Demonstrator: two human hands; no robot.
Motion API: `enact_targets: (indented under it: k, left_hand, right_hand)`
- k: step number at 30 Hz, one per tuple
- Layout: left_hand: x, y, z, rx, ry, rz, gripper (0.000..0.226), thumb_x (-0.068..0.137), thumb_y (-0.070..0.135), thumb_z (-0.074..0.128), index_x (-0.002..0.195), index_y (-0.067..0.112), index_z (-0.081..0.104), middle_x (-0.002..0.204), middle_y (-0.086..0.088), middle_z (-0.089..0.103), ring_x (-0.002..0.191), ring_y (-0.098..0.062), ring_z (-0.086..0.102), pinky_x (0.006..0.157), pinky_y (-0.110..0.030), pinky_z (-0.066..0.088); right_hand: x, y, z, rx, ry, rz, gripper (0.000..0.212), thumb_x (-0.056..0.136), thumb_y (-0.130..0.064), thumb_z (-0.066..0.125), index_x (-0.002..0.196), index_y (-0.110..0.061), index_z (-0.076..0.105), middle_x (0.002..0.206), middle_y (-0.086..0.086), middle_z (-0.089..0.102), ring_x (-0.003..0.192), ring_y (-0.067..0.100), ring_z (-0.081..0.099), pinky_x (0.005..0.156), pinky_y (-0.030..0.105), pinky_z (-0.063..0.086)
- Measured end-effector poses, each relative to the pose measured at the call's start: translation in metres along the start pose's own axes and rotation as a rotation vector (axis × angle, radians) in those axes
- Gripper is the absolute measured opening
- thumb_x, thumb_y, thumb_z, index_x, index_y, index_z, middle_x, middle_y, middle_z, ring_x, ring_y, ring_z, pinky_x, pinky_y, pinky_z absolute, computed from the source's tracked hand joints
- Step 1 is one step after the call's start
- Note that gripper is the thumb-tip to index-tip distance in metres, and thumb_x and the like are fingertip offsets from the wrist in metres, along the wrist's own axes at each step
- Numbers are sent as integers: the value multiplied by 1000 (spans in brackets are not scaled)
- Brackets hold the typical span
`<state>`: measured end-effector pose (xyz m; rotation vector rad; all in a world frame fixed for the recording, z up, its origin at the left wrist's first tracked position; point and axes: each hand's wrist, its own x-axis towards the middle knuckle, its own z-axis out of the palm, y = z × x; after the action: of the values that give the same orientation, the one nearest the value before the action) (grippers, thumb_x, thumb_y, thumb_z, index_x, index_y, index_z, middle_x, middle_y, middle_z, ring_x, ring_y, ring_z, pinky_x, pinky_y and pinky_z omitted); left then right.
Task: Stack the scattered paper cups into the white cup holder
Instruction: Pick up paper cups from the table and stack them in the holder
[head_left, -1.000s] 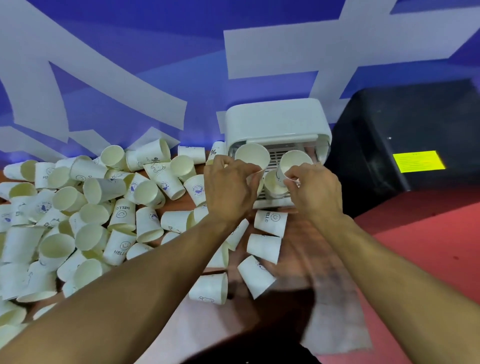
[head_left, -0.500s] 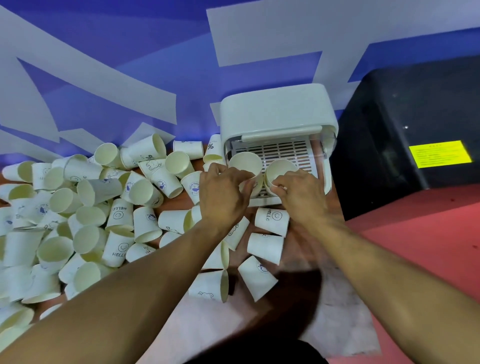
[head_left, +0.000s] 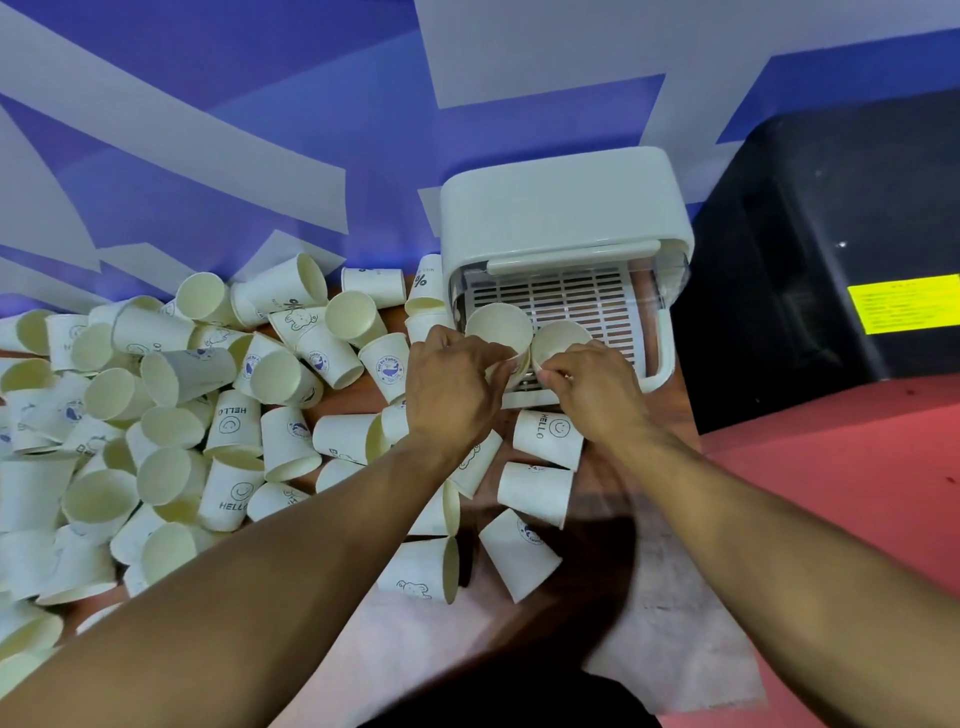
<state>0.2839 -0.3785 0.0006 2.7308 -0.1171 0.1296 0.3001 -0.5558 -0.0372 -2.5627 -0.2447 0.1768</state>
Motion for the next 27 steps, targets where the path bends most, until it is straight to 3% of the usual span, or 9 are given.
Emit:
enact_targets:
  k: [3,7,13,18,21,27]
  left_hand:
    - [1,-4,7,8,-44,-15,21,94,40,59,102,31,76,95,5,74,93,-20,50,72,-33,32]
    - [0,-7,12,93,-133,-30,23,95,40,57,108,33,74,101,0,73,98,-22,52,78,-36,37]
    - [1,-13,19,95,-266,-99,24,94,45,57,112,38,70,105,-3,70,103,-20,53,81,-31,32]
    - [7,-15,24,31,-284,-146,21,90,44,63,106,36,73,103,-2,72,99,-19,57,84,-31,40]
    - [10,-16,23,-23,-309,-168,20,89,41,65,106,34,74,106,0,72,101,-19,58,90,-35,45]
    - [-3,-18,8,-136,-285,-185,35,87,42,68,120,31,67,116,-2,70,102,-21,62,87,-32,48]
  right_hand:
    - [3,0,3,12,-5,34,15,88,-19,63,80,-18,75,73,5,66,75,23,52,64,31,34]
    - [3,3,6,-6,8,24,15,89,-20,63,82,-16,75,77,6,68,77,25,54,64,32,36]
    - [4,3,8,20,31,32,13,89,-23,65,87,-16,76,79,6,67,76,21,50,64,28,28]
    - [4,0,8,37,24,75,13,89,-25,66,89,-17,76,82,5,68,83,24,55,68,31,38]
    - [4,-2,7,26,14,86,14,90,-26,65,89,-17,75,83,4,69,85,23,56,68,30,37]
    - [1,-10,1,3,11,118,14,88,-28,65,94,-19,73,89,0,69,89,20,57,69,29,41]
